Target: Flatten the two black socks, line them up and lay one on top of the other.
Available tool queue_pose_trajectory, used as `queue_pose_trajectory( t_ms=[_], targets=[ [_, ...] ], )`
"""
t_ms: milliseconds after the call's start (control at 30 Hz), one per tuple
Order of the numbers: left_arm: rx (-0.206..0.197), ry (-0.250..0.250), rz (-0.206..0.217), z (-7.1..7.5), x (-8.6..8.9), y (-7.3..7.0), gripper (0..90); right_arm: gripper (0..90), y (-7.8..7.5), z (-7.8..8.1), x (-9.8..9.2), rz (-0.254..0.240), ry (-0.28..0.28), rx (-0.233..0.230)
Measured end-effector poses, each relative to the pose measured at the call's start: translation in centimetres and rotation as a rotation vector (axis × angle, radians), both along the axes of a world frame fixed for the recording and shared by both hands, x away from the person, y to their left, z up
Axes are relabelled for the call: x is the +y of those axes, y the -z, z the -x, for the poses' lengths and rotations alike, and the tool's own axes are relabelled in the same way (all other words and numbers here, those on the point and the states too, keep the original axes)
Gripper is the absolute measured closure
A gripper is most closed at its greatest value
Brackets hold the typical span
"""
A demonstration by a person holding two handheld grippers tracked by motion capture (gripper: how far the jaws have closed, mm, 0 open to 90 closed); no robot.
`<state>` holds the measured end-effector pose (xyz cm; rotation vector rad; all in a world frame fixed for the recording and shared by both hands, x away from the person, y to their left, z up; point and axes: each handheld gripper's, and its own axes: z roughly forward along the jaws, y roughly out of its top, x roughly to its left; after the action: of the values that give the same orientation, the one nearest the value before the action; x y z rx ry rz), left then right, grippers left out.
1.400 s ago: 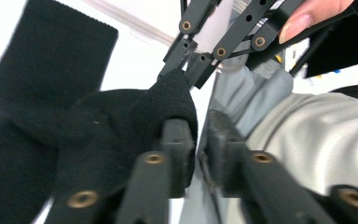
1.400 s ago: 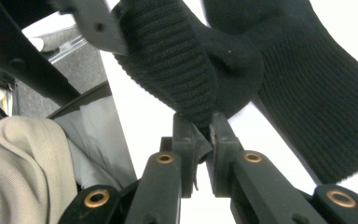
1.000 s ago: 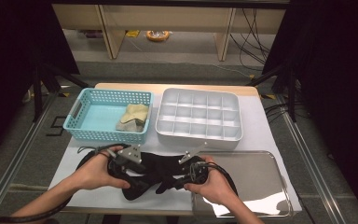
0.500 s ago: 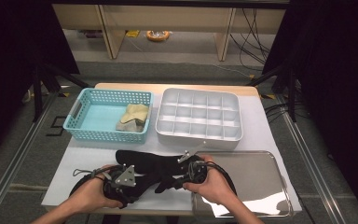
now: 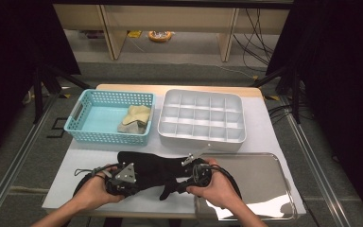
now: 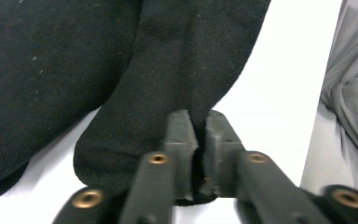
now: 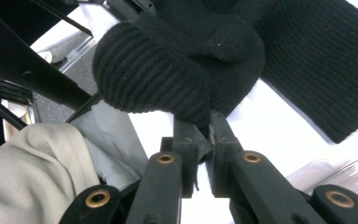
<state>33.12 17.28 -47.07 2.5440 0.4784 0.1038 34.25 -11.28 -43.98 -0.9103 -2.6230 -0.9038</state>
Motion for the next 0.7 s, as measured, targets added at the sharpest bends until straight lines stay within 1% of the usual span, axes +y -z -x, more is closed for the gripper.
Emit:
queue_pose_trajectory(
  t_ms=[33, 67, 100, 133, 167, 200, 233, 267, 300, 367, 433, 467, 500, 533, 567, 600, 633, 667, 700],
  targets=[
    [0.007, -0.001, -0.003, -0.1, 0.1, -0.1, 86.3, 84.5, 0.0, 0.0, 0.0, 0.002, 0.003, 0.004],
    [0.024, -0.005, 0.000, -0.1, 0.2, -0.4, 86.6, 84.5, 0.0, 0.1, 0.0, 0.002, 0.010, 0.018],
    [0.033, -0.008, 0.000, 0.0, 0.3, -0.7, 86.8, 84.4, 0.0, 0.2, -0.1, -0.009, 0.000, 0.024],
    [0.053, -0.015, 0.006, 0.1, 0.5, -1.1, 86.8, 84.5, -0.1, 0.3, -0.2, -0.012, -0.005, 0.034],
    [0.055, -0.004, 0.007, 0.1, 0.6, -1.5, 86.8, 84.5, -0.1, 0.3, -0.2, -0.015, -0.006, 0.035],
    [0.062, -0.005, 0.012, 0.3, 0.8, -2.0, 86.8, 84.4, -0.1, 0.4, -0.3, -0.020, -0.012, 0.047],
    [0.069, -0.008, 0.011, 0.5, 1.0, -2.6, 86.7, 84.4, -0.2, 0.6, -0.3, -0.017, -0.011, 0.035],
    [0.099, -0.004, 0.013, 0.8, 1.1, -3.3, 86.5, 84.4, -0.2, 0.7, -0.4, -0.027, -0.018, 0.060],
    [0.121, 0.010, 0.017, 0.9, 1.3, -3.9, 86.3, 84.4, -0.3, 0.8, -0.5, -0.049, -0.033, 0.085],
    [0.166, 0.016, -0.002, 1.2, 1.5, -4.9, 85.9, 84.3, -0.5, 1.1, -0.5, -0.052, -0.037, 0.099],
    [0.205, 0.022, -0.015, 1.2, 1.5, -5.7, 85.6, 84.2, -0.6, 1.3, -0.4, -0.071, -0.047, 0.139],
    [0.223, 0.026, -0.021, 1.1, 1.5, -5.9, 85.4, 84.1, -0.6, 1.3, -0.4, -0.074, -0.053, 0.152],
    [0.242, 0.020, -0.031, 0.8, 1.5, -6.0, 85.1, 84.0, -0.5, 1.3, -0.3, -0.081, -0.062, 0.168],
    [0.254, 0.008, -0.039, 0.4, 1.4, -5.9, 84.7, 83.8, -0.4, 1.1, -0.3, -0.075, -0.058, 0.186],
    [0.248, 0.026, -0.072, -0.3, 1.4, -5.9, 84.3, 83.6, -0.3, 1.0, -0.3, -0.071, -0.049, 0.205],
    [0.251, 0.018, -0.075, -0.6, 1.3, -5.7, 84.3, 83.3, 0.0, 0.8, -0.3, -0.072, -0.044, 0.214],
    [0.258, 0.015, -0.093, -1.3, 1.1, -5.5, 84.0, 82.9, 0.2, 0.6, -0.4, -0.071, -0.034, 0.218],
    [0.258, 0.006, -0.094, -1.7, 1.0, -5.3, 83.3, 82.0, 0.5, 0.3, -0.4, -0.062, -0.020, 0.230],
    [0.245, -0.002, -0.107, -2.3, 0.7, -5.1, 82.6, 81.5, 0.7, 0.1, -0.5, -0.059, -0.007, 0.241]
  ],
)
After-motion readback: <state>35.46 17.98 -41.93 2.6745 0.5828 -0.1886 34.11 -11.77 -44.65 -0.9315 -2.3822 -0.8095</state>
